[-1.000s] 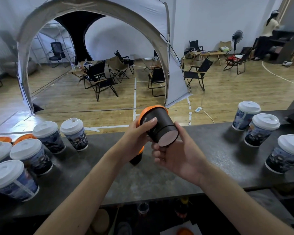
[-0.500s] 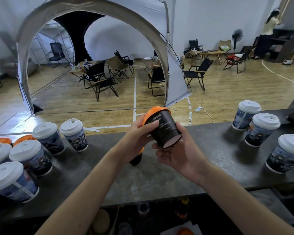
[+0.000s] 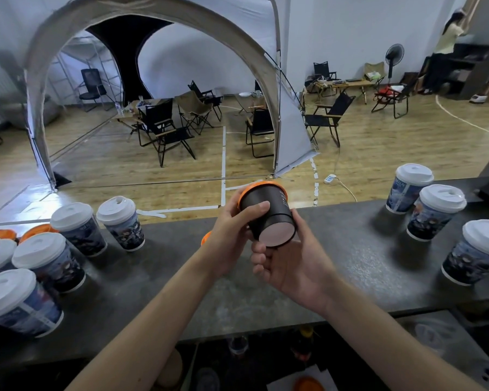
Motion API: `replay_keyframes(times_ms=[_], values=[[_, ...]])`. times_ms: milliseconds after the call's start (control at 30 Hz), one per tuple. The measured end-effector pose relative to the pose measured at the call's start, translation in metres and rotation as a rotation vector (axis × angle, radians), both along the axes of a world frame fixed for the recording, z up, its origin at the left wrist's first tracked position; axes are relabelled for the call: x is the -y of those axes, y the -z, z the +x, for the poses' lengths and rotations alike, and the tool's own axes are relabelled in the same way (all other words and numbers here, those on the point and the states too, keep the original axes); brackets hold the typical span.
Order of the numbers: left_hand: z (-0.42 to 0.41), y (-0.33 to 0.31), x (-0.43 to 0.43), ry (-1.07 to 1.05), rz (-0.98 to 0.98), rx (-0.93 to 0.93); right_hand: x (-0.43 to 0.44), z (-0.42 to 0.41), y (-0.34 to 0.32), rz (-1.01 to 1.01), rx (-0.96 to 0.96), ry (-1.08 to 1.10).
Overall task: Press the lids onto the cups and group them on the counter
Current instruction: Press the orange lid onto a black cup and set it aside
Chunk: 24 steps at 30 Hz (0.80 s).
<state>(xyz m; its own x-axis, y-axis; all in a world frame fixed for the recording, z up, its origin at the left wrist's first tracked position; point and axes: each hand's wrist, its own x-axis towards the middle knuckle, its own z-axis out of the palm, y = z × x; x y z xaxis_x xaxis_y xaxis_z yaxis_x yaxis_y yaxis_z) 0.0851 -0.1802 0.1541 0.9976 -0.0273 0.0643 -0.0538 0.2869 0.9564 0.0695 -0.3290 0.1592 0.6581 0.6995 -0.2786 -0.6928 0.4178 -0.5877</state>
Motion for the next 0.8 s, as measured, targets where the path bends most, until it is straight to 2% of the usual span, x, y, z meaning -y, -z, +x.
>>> replay_keyframes(times_ms=[233, 400, 467, 567, 667, 800], values=[[-0.002, 0.007, 0.008, -0.145, 0.107, 0.046, 0.003, 0.003, 0.013, 0.05, -0.089, -0.007], [0.0, 0.004, 0.006, -0.148, 0.23, 0.089, 0.006, 0.013, 0.016, -0.271, 0.199, 0.15], [0.002, 0.004, 0.002, -0.095, 0.26, 0.08, 0.007, 0.013, 0.011, -0.144, 0.103, 0.123], [0.002, 0.006, 0.005, -0.09, 0.189, 0.061, 0.008, 0.012, 0.006, 0.05, -0.033, 0.094], [0.003, 0.007, 0.008, -0.081, 0.136, 0.067, 0.006, 0.013, 0.007, 0.092, -0.069, 0.071], [0.001, 0.011, 0.008, -0.088, 0.154, 0.103, 0.01, 0.017, 0.012, 0.054, -0.059, 0.091]])
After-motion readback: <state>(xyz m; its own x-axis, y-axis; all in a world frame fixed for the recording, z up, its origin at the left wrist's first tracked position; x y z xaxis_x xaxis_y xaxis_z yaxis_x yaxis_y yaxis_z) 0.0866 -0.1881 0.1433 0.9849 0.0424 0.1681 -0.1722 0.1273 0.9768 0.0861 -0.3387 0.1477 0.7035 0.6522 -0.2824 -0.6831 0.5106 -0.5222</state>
